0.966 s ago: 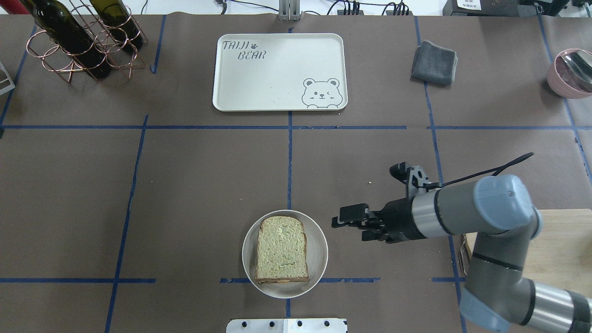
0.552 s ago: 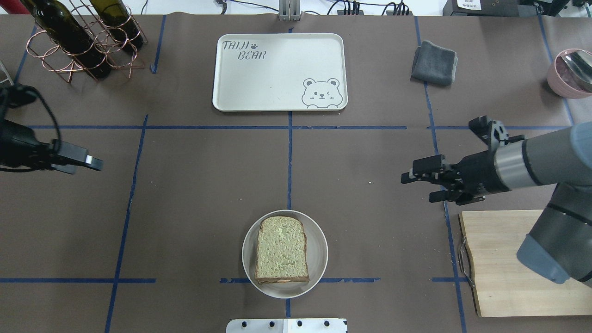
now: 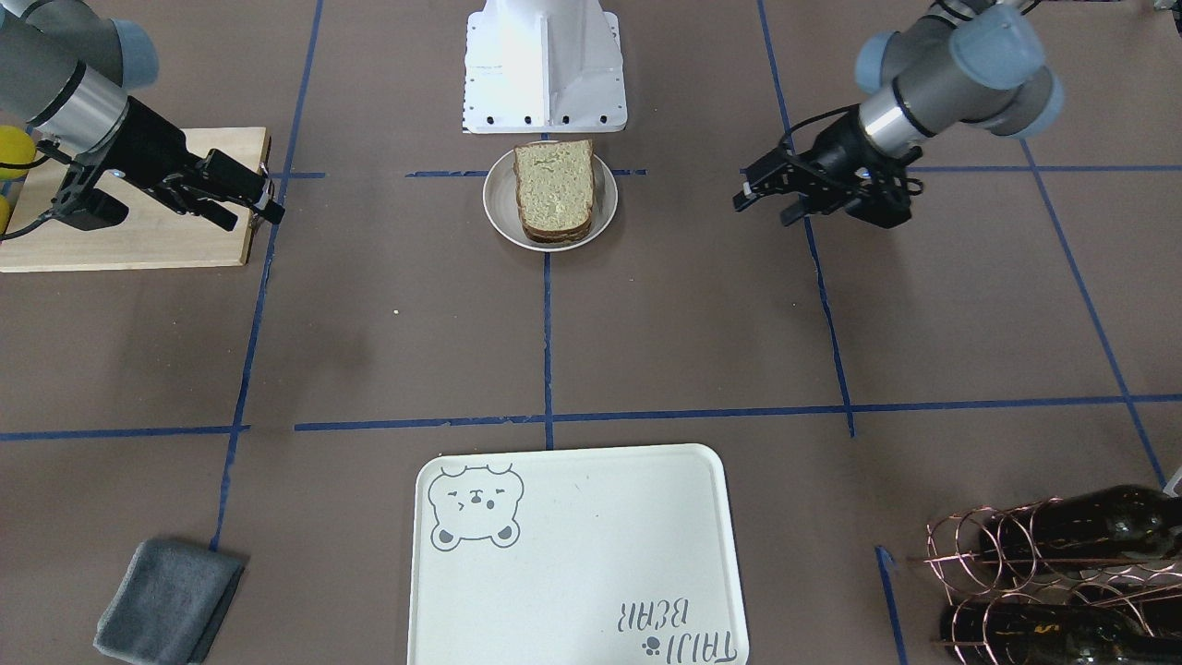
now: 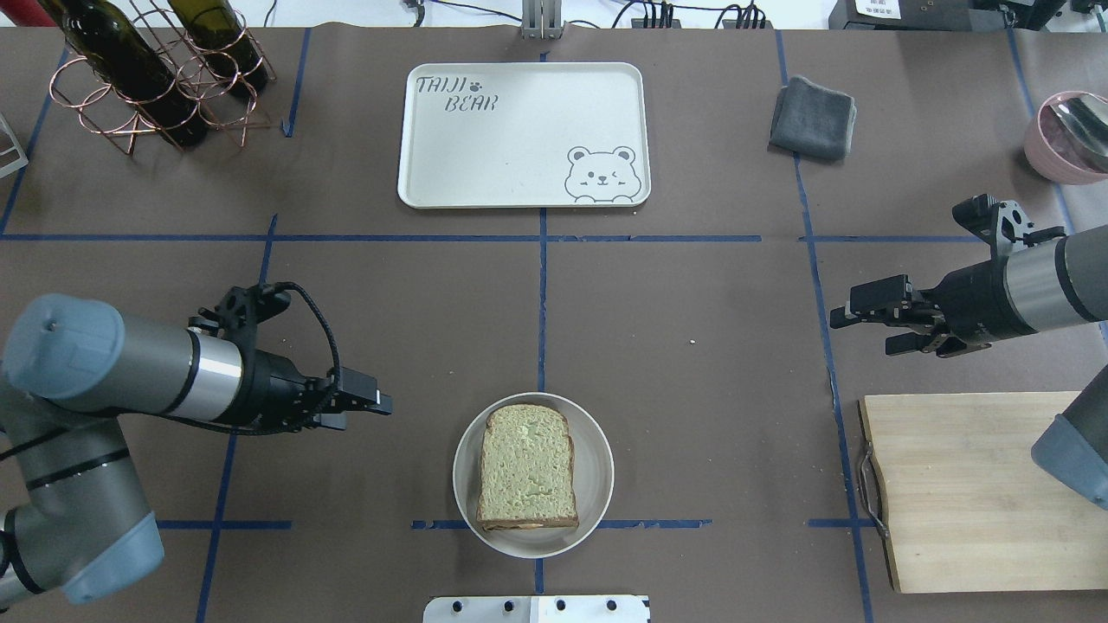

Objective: Make sandwich and place on tray
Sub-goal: 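Open and withdraw the right gripper while the left gripper reaches to the bowl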

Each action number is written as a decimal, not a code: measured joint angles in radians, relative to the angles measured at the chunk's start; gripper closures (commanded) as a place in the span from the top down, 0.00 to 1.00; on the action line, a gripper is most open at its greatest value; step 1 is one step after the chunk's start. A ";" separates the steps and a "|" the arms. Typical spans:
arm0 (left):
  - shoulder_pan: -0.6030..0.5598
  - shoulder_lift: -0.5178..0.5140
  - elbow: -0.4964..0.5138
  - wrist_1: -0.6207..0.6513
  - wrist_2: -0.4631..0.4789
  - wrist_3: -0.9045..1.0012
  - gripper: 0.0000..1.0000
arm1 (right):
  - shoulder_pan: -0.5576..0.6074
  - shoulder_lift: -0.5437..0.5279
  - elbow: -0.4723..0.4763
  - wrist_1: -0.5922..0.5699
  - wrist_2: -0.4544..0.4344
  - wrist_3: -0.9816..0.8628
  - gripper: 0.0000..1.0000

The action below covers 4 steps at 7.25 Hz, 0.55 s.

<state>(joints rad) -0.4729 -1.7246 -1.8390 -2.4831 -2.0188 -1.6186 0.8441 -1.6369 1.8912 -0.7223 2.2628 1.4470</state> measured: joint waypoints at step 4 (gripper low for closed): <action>0.184 -0.176 0.011 0.293 0.222 -0.086 0.48 | 0.004 0.005 -0.016 -0.011 -0.002 -0.039 1.00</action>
<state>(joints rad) -0.2886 -1.9002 -1.8283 -2.1902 -1.7968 -1.7042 0.8480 -1.6319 1.8755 -0.7331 2.2607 1.4076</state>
